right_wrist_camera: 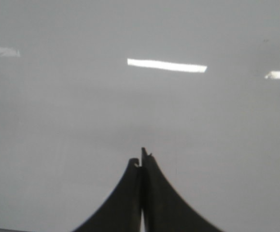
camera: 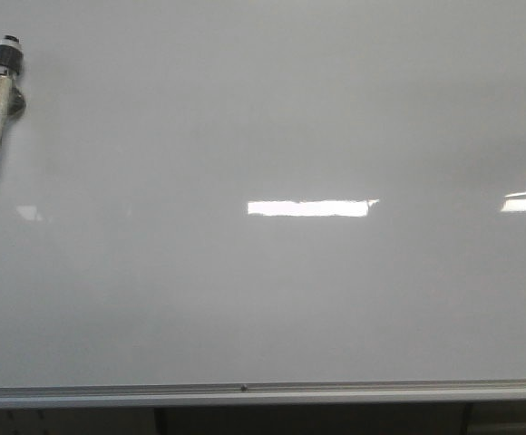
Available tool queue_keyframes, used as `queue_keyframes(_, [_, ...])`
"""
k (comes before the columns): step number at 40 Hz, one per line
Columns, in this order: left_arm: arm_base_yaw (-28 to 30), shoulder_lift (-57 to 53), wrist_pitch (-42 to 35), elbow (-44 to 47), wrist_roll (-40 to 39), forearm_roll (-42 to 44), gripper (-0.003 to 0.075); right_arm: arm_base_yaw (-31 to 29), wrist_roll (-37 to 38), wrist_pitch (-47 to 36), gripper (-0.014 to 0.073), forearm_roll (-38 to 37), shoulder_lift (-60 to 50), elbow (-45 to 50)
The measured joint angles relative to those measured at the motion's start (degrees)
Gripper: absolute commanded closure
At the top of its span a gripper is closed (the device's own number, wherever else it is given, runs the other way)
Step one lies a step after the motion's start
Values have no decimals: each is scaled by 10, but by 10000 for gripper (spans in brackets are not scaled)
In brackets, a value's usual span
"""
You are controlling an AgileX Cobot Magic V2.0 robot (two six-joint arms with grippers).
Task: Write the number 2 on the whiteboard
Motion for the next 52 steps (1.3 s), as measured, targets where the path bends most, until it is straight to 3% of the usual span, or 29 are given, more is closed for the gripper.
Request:
queue_keyframes(9, [0, 63, 86, 0, 0, 0, 740, 0, 0, 14, 662, 0, 38, 2])
queue_keyframes(21, [0, 130, 96, 0, 0, 0, 736, 0, 0, 35, 627, -1, 65, 14])
queue_keyframes(25, [0, 152, 96, 0, 0, 0, 640, 0, 0, 41, 463, 0, 69, 14])
queue_keyframes(29, [0, 171, 95, 0, 0, -1, 401, 0, 0, 49, 197, 1, 70, 14])
queue_keyframes(32, [-3, 181, 89, 0, 0, -5, 237, 0, 0, 51, 67, 1, 71, 14])
queue_keyframes(34, [-13, 190, 82, 0, 0, -6, 156, 0, 0, 52, 38, 1, 71, 14])
queue_keyframes(36, [-26, 198, 75, 0, 0, -8, 127, 0, 0, 55, 38, 1, 72, 14])
queue_keyframes(43, [-78, 255, 38, 0, 0, -9, 136, 0, 0, 61, 45, 1, 73, 14])
queue_keyframes(52, [-95, 372, -72, 0, 0, -9, 136, 0, 0, 61, 45, 2, 74, 14])
